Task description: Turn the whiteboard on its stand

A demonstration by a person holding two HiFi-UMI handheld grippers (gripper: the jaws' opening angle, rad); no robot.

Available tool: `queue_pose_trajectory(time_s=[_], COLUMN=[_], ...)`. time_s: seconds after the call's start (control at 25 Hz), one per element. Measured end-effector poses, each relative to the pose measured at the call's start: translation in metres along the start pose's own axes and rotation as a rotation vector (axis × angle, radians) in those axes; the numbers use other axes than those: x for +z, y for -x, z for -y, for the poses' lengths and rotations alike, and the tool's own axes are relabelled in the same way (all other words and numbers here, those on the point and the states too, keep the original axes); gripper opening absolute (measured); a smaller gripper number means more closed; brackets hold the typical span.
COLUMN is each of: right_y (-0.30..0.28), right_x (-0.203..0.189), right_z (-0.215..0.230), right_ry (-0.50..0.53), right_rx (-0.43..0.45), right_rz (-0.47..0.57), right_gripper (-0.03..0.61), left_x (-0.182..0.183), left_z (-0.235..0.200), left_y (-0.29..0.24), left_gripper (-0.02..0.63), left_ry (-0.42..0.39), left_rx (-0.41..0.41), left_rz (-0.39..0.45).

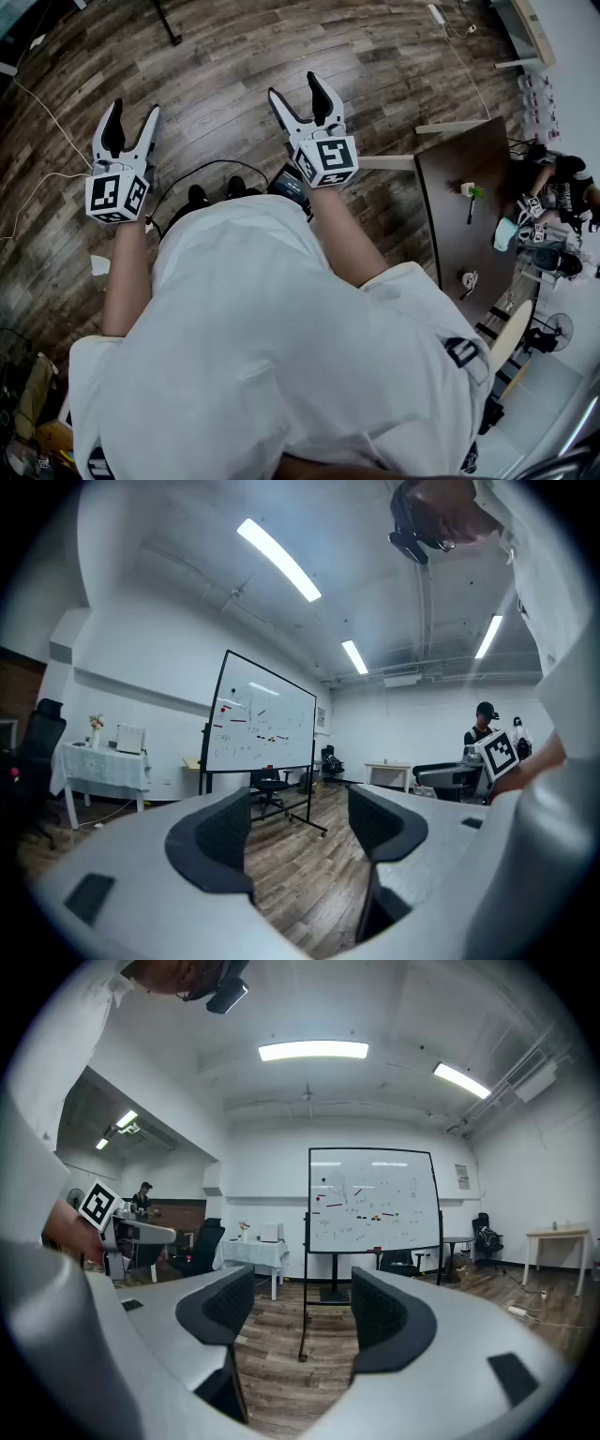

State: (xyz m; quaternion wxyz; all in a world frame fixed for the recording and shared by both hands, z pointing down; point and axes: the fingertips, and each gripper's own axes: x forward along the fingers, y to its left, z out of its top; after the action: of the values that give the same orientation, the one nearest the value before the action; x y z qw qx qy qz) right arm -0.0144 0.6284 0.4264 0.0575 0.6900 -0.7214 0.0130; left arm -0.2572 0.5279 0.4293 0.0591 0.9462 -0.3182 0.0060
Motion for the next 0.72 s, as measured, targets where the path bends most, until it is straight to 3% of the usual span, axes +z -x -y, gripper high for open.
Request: queue_pose_trajectory(time_s=[0.16, 0.44, 0.72], right_y=[-0.006, -0.019, -0.023], right_x=[0.002, -0.002, -0.004], right_z=[-0.005, -0.023, -0.017], right_ry=[0.000, -0.012, -0.047], right_rx=[0.017, 0.125, 0.133], right_rz=[0.021, 0.035, 0.039], right_gripper=[0.319, 0.325, 0.325], left_x=[0.006, 0.001, -0.004], left_z=[-0.002, 0.001, 0.004], left_y=[0.000, 0.000, -0.002], left_gripper=[0.307, 0.307, 0.307], left_ry=[-0.006, 0.020, 0.048], left_rx=[-0.017, -0.052, -0.062], left_rz=[0.008, 0.004, -0.012])
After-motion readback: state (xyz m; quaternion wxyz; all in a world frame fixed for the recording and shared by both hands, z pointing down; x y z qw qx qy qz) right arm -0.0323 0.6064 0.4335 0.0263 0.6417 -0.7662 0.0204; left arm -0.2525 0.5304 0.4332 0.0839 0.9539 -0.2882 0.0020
